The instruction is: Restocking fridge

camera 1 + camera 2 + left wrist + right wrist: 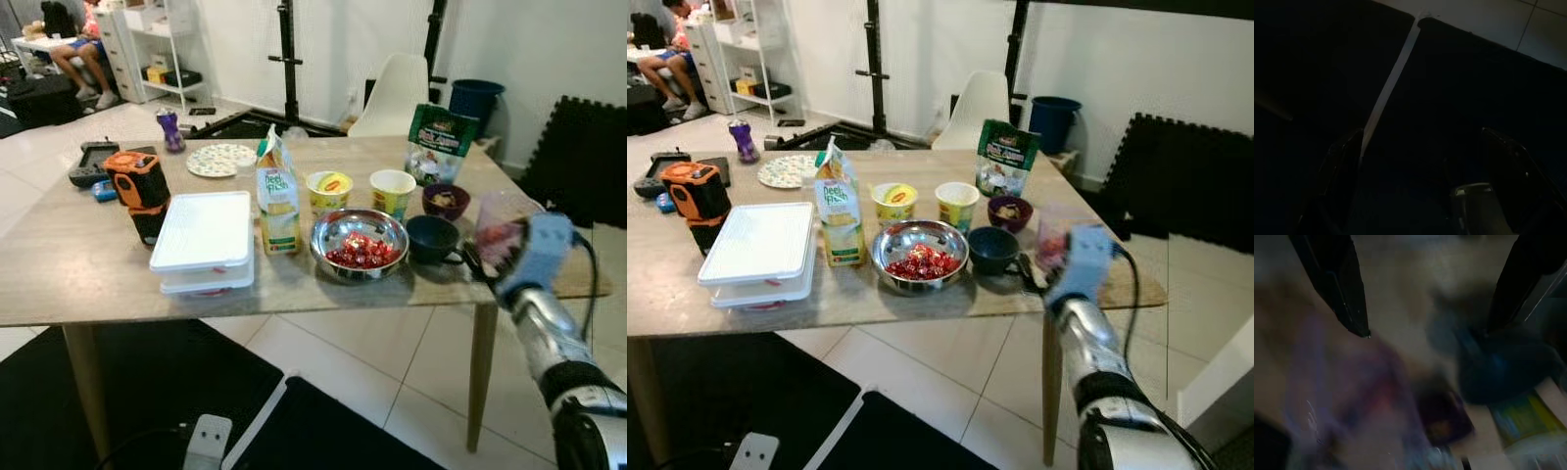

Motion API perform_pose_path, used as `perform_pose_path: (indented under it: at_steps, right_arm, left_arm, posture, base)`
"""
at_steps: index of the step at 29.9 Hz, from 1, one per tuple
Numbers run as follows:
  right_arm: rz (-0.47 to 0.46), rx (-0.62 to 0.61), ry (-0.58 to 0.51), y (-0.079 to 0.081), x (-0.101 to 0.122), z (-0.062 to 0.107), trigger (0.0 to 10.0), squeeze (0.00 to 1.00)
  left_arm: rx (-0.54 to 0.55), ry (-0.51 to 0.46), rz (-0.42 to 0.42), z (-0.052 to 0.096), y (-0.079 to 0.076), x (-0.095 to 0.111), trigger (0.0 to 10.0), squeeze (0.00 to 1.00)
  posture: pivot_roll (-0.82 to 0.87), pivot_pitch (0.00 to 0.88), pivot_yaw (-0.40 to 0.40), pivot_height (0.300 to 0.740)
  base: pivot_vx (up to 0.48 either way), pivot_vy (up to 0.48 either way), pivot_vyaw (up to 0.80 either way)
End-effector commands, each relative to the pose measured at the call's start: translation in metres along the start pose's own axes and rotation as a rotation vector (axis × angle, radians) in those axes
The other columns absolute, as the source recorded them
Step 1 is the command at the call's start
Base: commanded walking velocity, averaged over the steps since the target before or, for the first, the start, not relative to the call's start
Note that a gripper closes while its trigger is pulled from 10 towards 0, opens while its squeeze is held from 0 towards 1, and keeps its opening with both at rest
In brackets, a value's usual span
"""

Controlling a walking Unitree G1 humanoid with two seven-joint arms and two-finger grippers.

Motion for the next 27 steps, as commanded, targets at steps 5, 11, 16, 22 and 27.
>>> perform_pose_path:
  at_steps: [5,11,16,22,27]
  right_arm:
    - [0.113,-0.356,0.381,-0.069,-0.116,0.070,10.0,0.00]
    - [0.223,-0.237,0.623,-0.049,-0.192,0.115,10.0,0.00]
    - [0.277,-0.181,0.714,-0.043,-0.216,0.136,10.0,0.00]
    - [0.305,-0.165,0.731,-0.041,-0.221,0.141,10.0,0.00]
    - [0.311,-0.151,0.727,-0.038,-0.221,0.140,10.0,0.00]
  left_arm:
    - [0.012,0.089,-0.013,0.002,-0.002,-0.016,10.0,0.00]
    - [0.028,0.170,-0.039,0.002,0.000,-0.024,10.0,0.00]
    - [0.038,0.157,0.003,0.000,-0.003,-0.020,10.0,0.00]
    - [0.052,0.165,0.048,0.000,-0.005,-0.021,10.0,0.00]
    - [0.067,0.190,0.078,0.002,-0.005,-0.027,10.0,0.00]
  posture:
    - [-0.02,0.061,-0.042,0.740]
    - [-0.02,0.043,-0.024,0.740]
    - [-0.02,0.034,-0.031,0.740]
    - [-0.01,0.033,-0.036,0.740]
    - [-0.01,0.034,-0.041,0.740]
  base:
    - [0.000,0.000,0.00]
    - [0.000,0.000,0.00]
    - [0.000,0.000,0.00]
    - [0.000,0.000,0.00]
    - [0.000,0.000,0.00]
Point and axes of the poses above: a point about 5 cm out from each wrist's last joint towards the gripper, its own z axis pointing back from the gripper into the wrist, its own x axis along the axis of the wrist's last joint, y = z × x, the point moved 3 cm from there along -z, pointing out of the wrist towards the gripper, and after that the axes turned 14 degrees about -z, right-handed, at the moved point
